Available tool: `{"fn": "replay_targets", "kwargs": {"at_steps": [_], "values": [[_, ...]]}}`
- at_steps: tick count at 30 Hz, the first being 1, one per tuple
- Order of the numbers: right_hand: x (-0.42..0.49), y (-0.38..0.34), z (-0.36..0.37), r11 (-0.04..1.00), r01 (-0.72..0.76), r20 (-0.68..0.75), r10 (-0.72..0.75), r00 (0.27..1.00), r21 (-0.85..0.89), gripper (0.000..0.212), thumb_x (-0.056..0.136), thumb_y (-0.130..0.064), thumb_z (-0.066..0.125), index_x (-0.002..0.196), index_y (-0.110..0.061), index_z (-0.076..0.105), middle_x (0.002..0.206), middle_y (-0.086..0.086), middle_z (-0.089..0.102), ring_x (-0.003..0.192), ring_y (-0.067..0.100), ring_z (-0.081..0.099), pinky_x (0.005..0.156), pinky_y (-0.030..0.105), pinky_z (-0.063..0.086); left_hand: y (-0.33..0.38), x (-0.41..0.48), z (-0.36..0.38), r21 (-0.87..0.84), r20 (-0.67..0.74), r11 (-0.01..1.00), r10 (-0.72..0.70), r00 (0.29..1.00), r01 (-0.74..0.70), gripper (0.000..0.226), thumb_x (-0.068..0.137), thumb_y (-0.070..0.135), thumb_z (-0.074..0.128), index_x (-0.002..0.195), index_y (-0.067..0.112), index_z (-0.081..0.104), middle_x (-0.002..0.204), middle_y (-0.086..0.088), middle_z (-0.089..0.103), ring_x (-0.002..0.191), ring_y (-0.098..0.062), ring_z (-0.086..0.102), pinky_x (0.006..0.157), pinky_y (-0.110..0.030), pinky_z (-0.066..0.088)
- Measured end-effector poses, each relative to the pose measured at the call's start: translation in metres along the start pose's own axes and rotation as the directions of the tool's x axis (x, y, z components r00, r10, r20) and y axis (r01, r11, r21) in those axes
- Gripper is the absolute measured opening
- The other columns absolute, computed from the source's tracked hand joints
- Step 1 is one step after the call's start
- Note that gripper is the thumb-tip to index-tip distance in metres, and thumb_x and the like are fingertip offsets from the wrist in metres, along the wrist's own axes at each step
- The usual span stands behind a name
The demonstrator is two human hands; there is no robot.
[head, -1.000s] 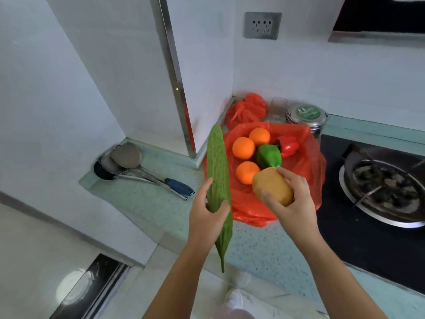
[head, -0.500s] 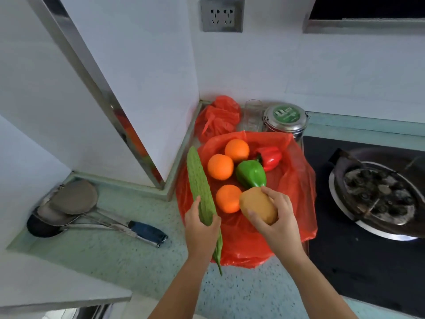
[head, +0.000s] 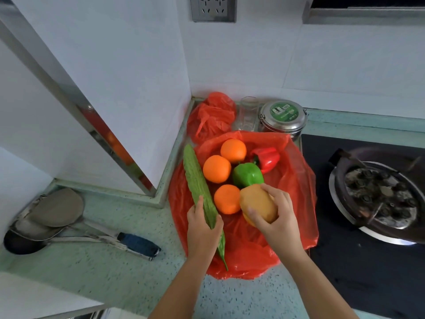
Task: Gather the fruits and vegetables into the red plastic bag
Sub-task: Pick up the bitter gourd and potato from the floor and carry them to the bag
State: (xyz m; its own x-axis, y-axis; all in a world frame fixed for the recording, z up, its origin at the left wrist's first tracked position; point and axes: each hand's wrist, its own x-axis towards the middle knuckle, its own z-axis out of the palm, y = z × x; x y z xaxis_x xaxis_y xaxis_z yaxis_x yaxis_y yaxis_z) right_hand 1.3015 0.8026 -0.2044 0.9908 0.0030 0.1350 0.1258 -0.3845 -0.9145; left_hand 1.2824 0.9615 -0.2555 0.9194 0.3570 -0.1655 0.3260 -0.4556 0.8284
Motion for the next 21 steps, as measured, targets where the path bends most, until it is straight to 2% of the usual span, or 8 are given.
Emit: {"fn": "replay_targets", "kwargs": {"at_steps": [3,6,8,11,15,19,21], "values": [[0.004,0.001,-0.002,1.0,0.017,-0.002,-0.017,1.0,-0.005,0.052,0.074,-0.018,0.075,0.116,-0.031,0.048,0.116,-0.008,0.045,0.106,-0.012,0.039,0.083,0.0,0.031,-0.002,-0.001,-0.001,0.034,0.015,0.999,0.024,1.0,-0.025,0.065,0.089,0.03,0.056,0.144,0.027,0.022,0.15,-0.004,0.022,0.136,-0.013,0.021,0.099,-0.02,0.022],[0.009,0.003,-0.007,1.0,0.019,-0.007,-0.019,1.0,0.0,0.052,0.074,-0.019,0.074,0.117,-0.032,0.047,0.118,-0.013,0.043,0.108,-0.011,0.039,0.083,0.005,0.035,-0.001,0.001,-0.003,0.098,-0.015,0.993,0.066,0.998,-0.064,0.065,0.088,0.031,0.057,0.144,0.025,0.024,0.153,-0.005,0.015,0.14,-0.015,0.014,0.104,-0.024,0.019],[0.014,0.006,-0.011,1.0,0.011,-0.021,-0.011,1.0,-0.001,0.052,0.075,-0.02,0.074,0.117,-0.033,0.046,0.119,-0.015,0.042,0.108,-0.011,0.039,0.083,0.012,0.037,0.001,0.004,-0.006,0.164,-0.04,0.979,0.127,0.991,-0.119,0.063,0.088,0.029,0.058,0.143,0.02,0.028,0.152,-0.009,0.017,0.14,-0.018,0.015,0.106,-0.027,0.019],[0.022,0.014,-0.02,1.0,-0.022,-0.054,0.022,0.998,-0.007,0.052,0.076,-0.021,0.072,0.118,-0.035,0.045,0.119,-0.008,0.042,0.107,-0.008,0.04,0.082,0.014,0.037,0.006,0.008,-0.009,0.238,-0.051,0.946,0.238,0.97,-0.22,0.057,0.086,0.025,0.061,0.138,0.014,0.039,0.147,-0.016,0.029,0.136,-0.029,0.025,0.107,-0.037,0.025],[0.036,0.025,-0.029,0.997,-0.053,-0.088,0.049,0.995,-0.047,0.053,0.077,-0.017,0.071,0.119,-0.034,0.044,0.122,-0.004,0.04,0.106,0.003,0.04,0.08,0.012,0.035,0.015,0.018,-0.007,0.361,-0.011,0.865,0.379,0.925,-0.35,0.053,0.083,0.037,0.047,0.127,0.007,0.052,0.131,-0.022,0.049,0.123,-0.039,0.044,0.097,-0.049,0.042],[0.049,0.037,-0.032,0.993,-0.071,-0.101,0.061,0.993,-0.099,0.053,0.077,-0.016,0.071,0.122,-0.026,0.046,0.122,-0.004,0.038,0.107,0.005,0.039,0.079,0.01,0.032,0.027,0.027,0.001,0.406,0.036,0.793,0.483,0.875,-0.454,0.049,0.084,0.033,0.046,0.125,0.007,0.053,0.128,-0.021,0.052,0.122,-0.038,0.045,0.096,-0.047,0.043],[0.054,0.043,-0.03,0.991,-0.082,-0.088,0.073,0.993,-0.105,0.053,0.077,-0.016,0.07,0.124,-0.025,0.046,0.123,-0.004,0.037,0.108,0.006,0.038,0.084,0.014,0.034,0.032,0.03,0.005,0.423,0.055,0.761,0.521,0.852,-0.492,0.048,0.084,0.032,0.046,0.124,0.007,0.054,0.127,-0.019,0.053,0.124,-0.036,0.044,0.097,-0.044,0.041]]}}
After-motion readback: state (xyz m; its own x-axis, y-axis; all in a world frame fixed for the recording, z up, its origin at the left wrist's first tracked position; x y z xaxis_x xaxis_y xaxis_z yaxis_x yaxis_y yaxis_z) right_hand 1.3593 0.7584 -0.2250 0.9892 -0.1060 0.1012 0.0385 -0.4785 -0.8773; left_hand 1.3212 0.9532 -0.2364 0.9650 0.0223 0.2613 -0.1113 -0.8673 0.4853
